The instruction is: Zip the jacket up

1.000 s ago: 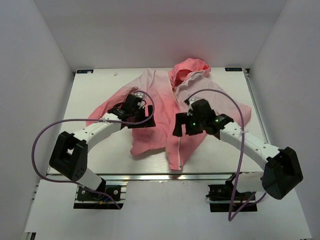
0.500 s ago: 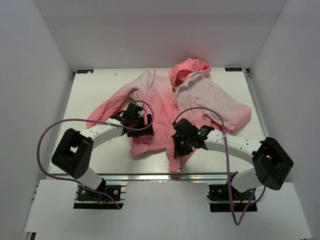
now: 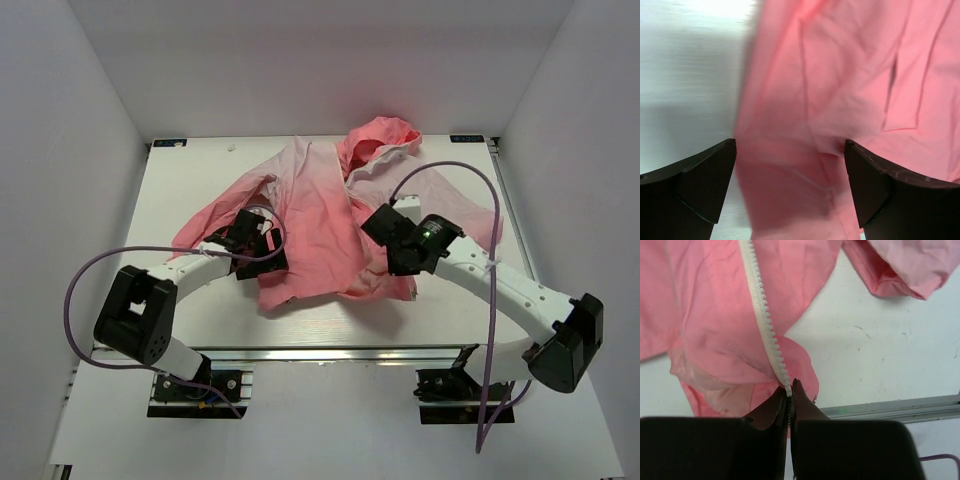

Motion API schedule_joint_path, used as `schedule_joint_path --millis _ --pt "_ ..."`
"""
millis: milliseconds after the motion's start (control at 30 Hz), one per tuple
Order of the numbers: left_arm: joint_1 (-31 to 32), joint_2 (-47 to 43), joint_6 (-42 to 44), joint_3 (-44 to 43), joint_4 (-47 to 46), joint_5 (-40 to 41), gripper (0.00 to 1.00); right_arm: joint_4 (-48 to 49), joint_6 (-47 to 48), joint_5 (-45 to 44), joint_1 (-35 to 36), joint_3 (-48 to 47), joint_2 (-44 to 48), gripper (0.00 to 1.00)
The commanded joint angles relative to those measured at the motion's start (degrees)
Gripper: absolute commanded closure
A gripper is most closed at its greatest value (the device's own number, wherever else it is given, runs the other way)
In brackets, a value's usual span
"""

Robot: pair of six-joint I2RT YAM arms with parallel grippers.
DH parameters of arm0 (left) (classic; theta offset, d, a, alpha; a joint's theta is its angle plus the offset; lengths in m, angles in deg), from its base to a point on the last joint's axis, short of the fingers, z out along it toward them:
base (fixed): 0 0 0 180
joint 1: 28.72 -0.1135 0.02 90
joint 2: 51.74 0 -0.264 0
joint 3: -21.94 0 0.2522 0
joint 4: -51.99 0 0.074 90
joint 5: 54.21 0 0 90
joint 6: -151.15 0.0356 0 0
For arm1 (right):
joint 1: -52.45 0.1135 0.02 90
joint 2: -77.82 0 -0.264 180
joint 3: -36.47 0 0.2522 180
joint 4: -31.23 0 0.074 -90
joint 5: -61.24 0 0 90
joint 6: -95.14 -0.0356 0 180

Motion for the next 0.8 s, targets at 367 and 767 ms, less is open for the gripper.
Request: schedule_joint_path --millis 367,767 --pt "-0.7 -12.3 -4.5 -2.0 9.1 5.6 0.02 29.9 21.9 31.7 20.2 -3.9 -22.2 0.46" --pt "-0.6 -14.4 -5.5 -2.0 9.9 3.5 0.02 40.3 10.0 26.1 16.2 16.1 0.7 0.11"
